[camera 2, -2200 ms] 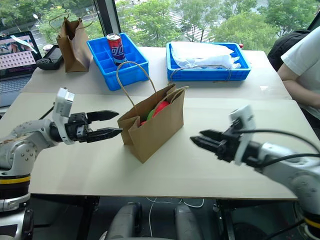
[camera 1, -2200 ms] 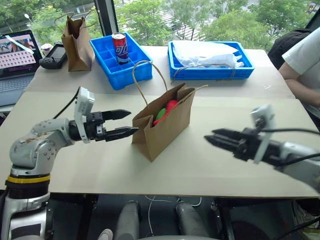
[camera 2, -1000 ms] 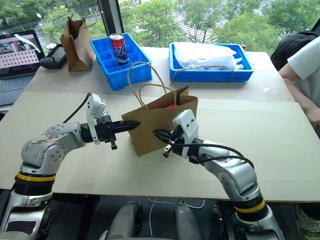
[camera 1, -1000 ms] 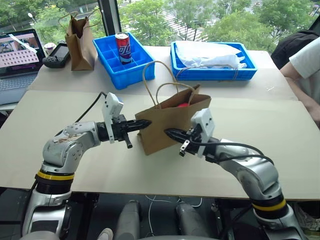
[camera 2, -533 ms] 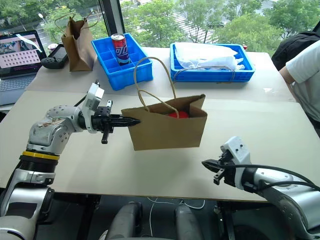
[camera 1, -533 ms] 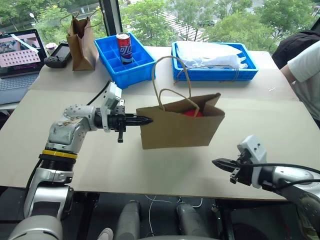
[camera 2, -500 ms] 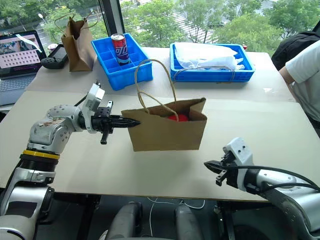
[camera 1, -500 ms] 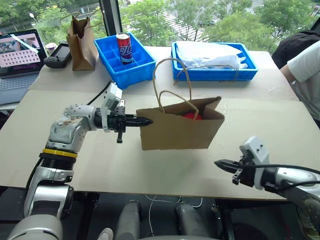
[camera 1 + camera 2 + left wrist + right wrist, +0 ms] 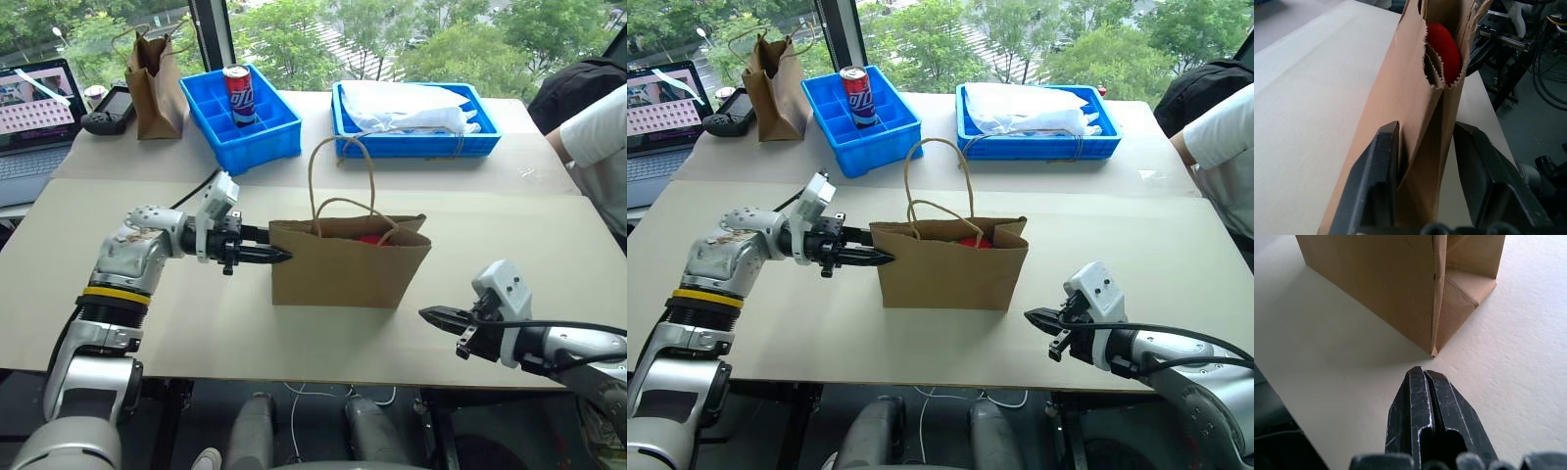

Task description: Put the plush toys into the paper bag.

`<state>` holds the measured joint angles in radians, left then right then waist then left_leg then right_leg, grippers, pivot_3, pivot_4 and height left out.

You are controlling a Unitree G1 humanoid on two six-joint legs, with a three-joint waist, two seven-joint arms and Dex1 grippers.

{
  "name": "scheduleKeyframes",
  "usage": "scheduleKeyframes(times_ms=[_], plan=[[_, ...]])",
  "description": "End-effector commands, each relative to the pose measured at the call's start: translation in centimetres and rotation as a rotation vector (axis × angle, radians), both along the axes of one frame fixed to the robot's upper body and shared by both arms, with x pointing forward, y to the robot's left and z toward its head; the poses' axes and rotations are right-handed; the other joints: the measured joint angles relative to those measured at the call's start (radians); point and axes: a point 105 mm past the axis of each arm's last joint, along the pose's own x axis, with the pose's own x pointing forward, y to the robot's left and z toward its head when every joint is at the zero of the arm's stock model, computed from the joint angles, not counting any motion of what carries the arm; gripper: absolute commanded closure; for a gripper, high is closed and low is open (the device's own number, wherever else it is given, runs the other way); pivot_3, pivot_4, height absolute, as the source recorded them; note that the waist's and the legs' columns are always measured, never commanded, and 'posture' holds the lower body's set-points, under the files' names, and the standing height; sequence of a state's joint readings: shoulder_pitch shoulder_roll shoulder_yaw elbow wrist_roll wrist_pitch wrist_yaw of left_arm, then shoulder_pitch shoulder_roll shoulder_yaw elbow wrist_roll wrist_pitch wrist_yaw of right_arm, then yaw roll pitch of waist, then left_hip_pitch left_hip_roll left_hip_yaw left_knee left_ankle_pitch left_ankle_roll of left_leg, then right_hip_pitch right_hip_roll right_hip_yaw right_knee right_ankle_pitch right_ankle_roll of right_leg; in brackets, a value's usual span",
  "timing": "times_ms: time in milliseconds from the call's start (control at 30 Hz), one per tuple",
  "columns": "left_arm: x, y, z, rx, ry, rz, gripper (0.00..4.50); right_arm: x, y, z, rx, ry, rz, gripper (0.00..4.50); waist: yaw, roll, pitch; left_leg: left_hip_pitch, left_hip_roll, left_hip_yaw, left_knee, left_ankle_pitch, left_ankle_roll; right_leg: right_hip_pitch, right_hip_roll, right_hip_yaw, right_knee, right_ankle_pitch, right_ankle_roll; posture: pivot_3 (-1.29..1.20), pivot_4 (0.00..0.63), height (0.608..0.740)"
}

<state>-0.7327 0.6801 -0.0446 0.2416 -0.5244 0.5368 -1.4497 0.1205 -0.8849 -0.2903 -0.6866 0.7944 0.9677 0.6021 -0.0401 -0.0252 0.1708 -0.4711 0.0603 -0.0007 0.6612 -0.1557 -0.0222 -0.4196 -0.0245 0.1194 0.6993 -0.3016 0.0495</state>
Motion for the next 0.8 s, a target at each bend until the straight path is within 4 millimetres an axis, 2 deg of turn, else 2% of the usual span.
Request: scheduleKeyframes(times_ms=[33, 100, 167, 267, 333, 400, 533, 800], plan=[[-0.7, 2.2, 3.5, -0.054, -0.074, 0.073, 0.57, -0.1, -0.3, 1.1, 0.009, -0.033, 0.016, 4.5, -0.002, 0.0, 0.0, 0.0, 0.0, 0.0, 0.0, 0.0, 0.0, 0.0, 0.0, 0.0, 0.0, 0.0, 0.0, 0.0, 0.15, 0.685], [-0.7, 3.9, 3.4, -0.053, -0.078, 0.161, 0.08, -0.4, -0.4, 1.2, 0.022, -0.04, 0.026, 4.5, -0.004, 0.0, 0.0, 0.001, 0.0, 0.0, 0.0, 0.0, 0.0, 0.0, 0.0, 0.0, 0.0, 0.0, 0.0, 0.0, 0.15, 0.685], [-0.7, 5.5, 2.5, -0.045, -0.077, 0.265, 0.08, -0.5, -0.4, 1.6, 0.055, -0.076, 0.025, 4.5, -0.003, 0.0, 0.0, 0.002, 0.0, 0.0, 0.0, 0.0, 0.0, 0.001, 0.0, 0.0, 0.0, 0.0, 0.0, 0.0, 0.15, 0.685], [-1.3, 7.8, -1.4, 0.046, 0.004, 0.422, 0.08, -0.4, -0.9, 2.3, 0.109, -0.165, -0.016, 4.5, -0.004, 0.0, -0.001, 0.003, 0.001, 0.0, 0.0, 0.0, 0.0, 0.003, 0.0, 0.0, 0.0, -0.002, 0.003, 0.0, 0.15, 0.685], [-1.8, 8.6, -3.4, 0.07, -0.023, 0.518, 0.08, -0.2, -1.5, 2.7, 0.118, -0.24, -0.056, 4.5, -0.003, 0.0, -0.001, 0.003, 0.001, 0.0, 0.0, 0.0, 0.0, 0.002, 0.0, 0.0, 0.0, -0.002, 0.003, 0.0, 0.15, 0.685], [-2.4, 8.9, -4.4, 0.031, -0.023, 0.601, 0.08, 0.0, -2.4, 3.0, 0.127, -0.313, -0.112, 4.5, 0.0, -0.001, -0.001, 0.003, 0.001, 0.001, 0.0, 0.0, 0.0, 0.003, -0.001, 0.0, 0.0, -0.002, 0.003, 0.0, 0.15, 0.685], [-3.5, 9.1, -7.3, 0.123, -0.011, 0.761, 0.08, 0.0, -4.1, 2.7, 0.088, -0.402, -0.209, 4.5, 0.011, -0.004, -0.003, 0.004, 0.001, 0.001, 0.0, 0.0, 0.0, 0.004, -0.001, -0.001, 0.0, -0.002, 0.003, 0.0, 0.15, 0.685], [-3.6, 7.7, -7.6, 0.023, -0.044, 0.822, 0.08, 0.5, -5.0, 1.4, 0.092, -0.44, -0.282, 4.5, 0.011, -0.003, -0.003, 0.015, 0.001, 0.003, 0.0, 0.0, -0.001, 0.014, -0.001, 0.0, -0.001, -0.004, 0.002, 0.0, 0.15, 0.685]])
